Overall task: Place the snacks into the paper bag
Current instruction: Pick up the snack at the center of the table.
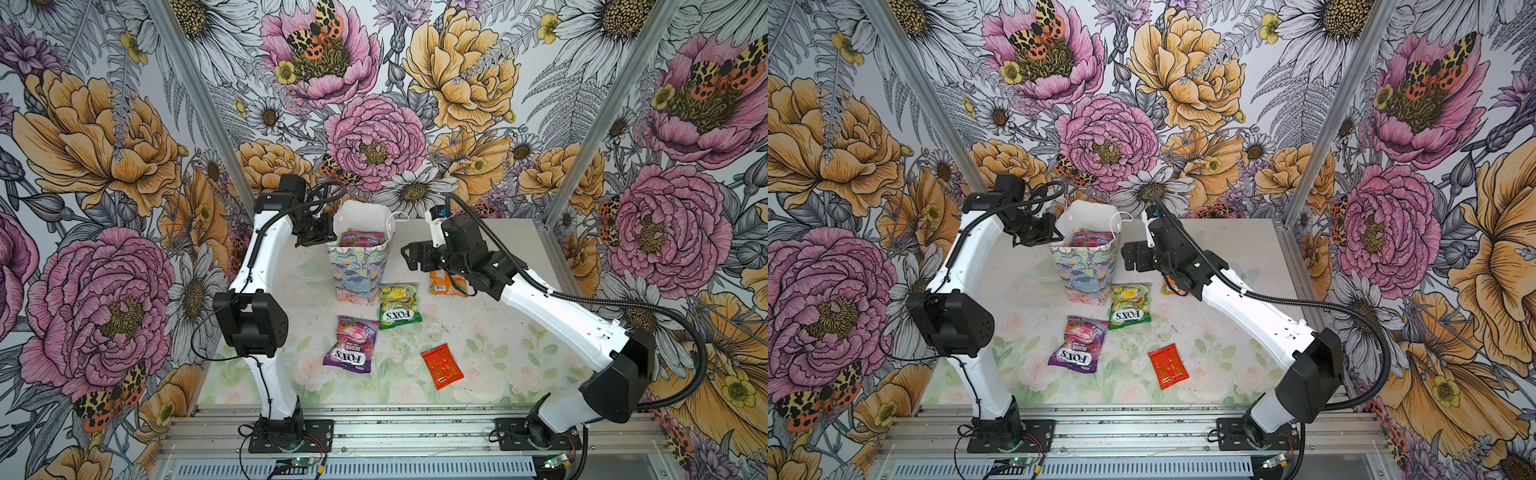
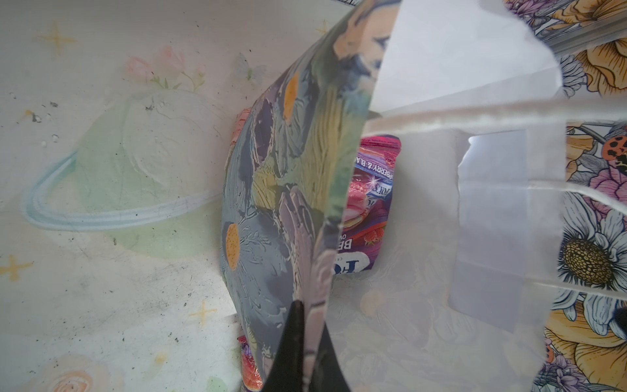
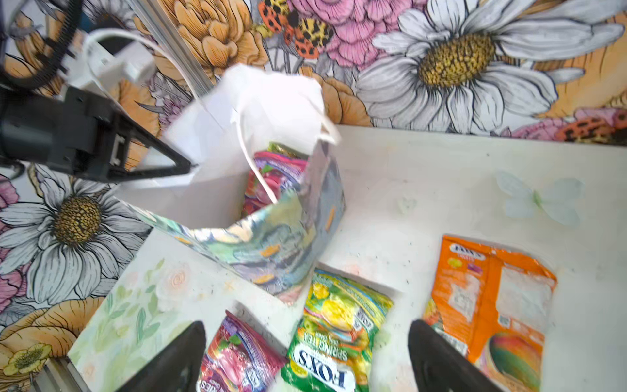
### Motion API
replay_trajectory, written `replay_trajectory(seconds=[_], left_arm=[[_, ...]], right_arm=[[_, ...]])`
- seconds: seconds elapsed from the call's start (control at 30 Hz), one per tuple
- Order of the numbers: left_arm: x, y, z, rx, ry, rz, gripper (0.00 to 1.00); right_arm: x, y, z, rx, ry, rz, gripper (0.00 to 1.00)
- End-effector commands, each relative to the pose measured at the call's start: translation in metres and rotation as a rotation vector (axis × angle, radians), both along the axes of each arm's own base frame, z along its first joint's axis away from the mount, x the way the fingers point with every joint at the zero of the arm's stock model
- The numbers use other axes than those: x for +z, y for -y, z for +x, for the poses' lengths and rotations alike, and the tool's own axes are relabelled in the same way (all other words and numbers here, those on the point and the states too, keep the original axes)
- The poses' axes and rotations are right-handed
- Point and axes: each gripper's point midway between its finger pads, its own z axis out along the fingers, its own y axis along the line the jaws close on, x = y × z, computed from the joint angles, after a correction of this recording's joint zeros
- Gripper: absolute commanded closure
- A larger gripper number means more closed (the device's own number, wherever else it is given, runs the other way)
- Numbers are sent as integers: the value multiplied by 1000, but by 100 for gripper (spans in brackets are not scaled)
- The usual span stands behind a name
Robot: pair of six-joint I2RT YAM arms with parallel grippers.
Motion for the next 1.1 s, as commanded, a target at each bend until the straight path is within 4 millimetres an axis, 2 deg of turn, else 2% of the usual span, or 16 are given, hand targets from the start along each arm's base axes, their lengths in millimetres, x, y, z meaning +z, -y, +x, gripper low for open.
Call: replay_trajectory(seconds=[0.0,0.2,0.43,0.7,1.07], left_arm=[[16,1,-1,-4,47,-27,100],[16,2,-1,-5,47,-29,100],[15,2,-1,-5,46,-26,100],[16,1,-1,-4,50,-25,100],[19,1,-2,-4,57,-25,100]], right_arm=[[-25,19,-7,-54,-47,-21,0],[-80,31,-13,-88,-157,-10,1],[-126,26,-4,-81,-282,30,16],[-161,17,5,-70,-363,60,23],[-197,1,10,-43,-458,128,25]])
